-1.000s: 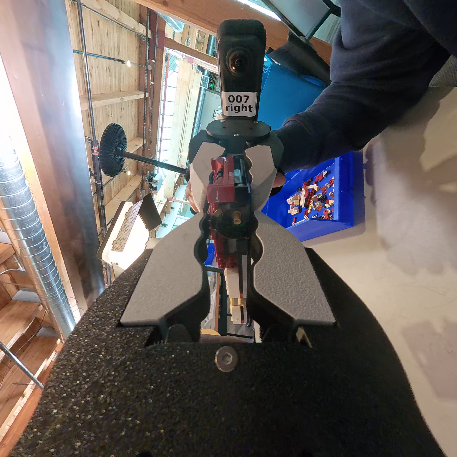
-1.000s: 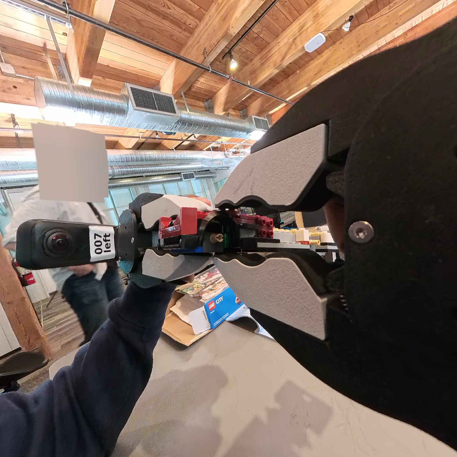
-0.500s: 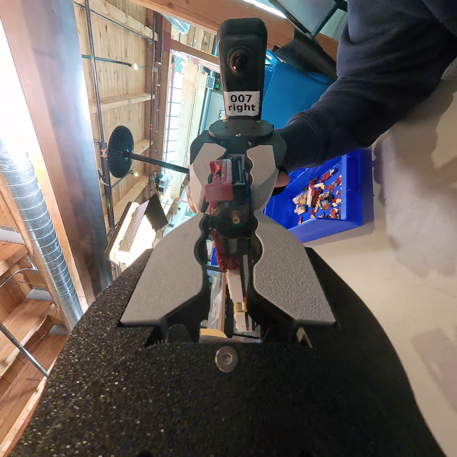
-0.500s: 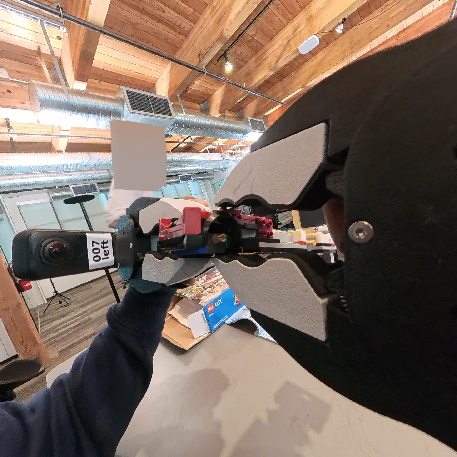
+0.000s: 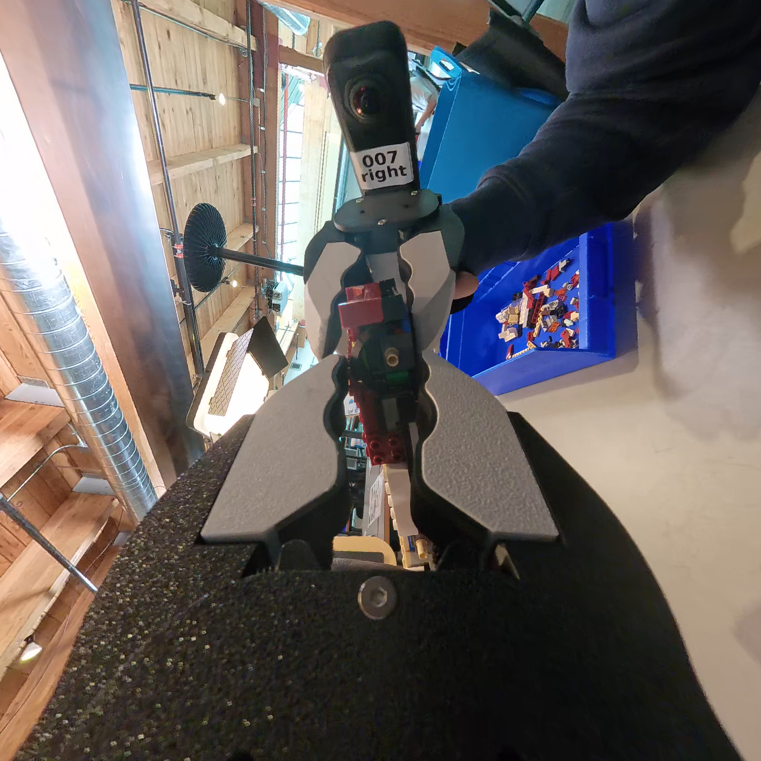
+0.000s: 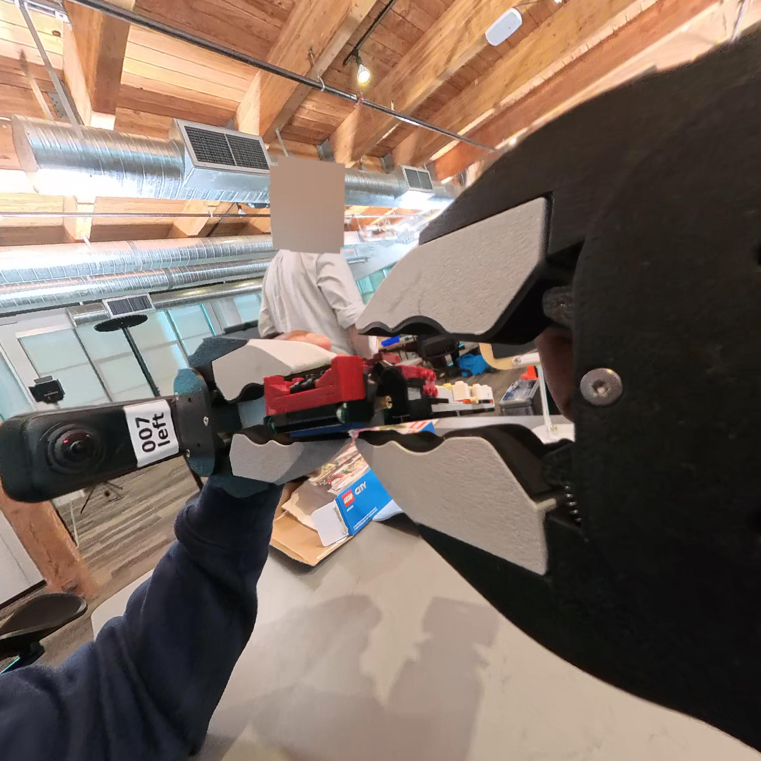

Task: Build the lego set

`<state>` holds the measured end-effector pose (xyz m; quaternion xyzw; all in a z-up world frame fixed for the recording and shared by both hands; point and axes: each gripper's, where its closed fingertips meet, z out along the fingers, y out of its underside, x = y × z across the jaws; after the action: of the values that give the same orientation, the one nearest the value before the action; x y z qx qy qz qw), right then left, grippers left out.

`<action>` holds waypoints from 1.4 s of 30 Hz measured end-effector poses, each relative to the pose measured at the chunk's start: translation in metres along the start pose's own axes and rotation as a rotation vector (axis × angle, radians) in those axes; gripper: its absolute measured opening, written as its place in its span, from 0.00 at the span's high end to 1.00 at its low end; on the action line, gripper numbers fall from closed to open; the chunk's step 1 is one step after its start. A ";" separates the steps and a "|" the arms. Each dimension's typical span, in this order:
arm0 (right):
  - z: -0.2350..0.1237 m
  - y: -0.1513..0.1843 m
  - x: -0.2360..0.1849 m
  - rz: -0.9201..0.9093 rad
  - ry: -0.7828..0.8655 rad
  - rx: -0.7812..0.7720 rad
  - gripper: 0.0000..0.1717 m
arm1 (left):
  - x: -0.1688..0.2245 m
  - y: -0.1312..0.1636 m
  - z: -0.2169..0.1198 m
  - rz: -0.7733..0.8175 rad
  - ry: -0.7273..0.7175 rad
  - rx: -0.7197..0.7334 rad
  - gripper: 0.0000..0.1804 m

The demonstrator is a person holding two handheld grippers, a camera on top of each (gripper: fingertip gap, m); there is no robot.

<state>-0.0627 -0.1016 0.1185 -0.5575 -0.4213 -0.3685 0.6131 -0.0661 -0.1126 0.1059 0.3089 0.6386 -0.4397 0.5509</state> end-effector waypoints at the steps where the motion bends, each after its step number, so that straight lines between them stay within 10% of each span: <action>1: -0.001 0.001 0.000 0.010 -0.006 0.002 0.75 | 0.000 -0.001 0.000 0.001 -0.001 0.002 0.83; 42: 0.000 -0.014 -0.005 0.045 -0.035 0.087 0.81 | -0.004 -0.020 -0.012 -0.076 0.022 0.126 0.83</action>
<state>-0.0772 -0.1030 0.1190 -0.5460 -0.4351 -0.3263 0.6373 -0.0879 -0.1098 0.1145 0.3233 0.6268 -0.4961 0.5064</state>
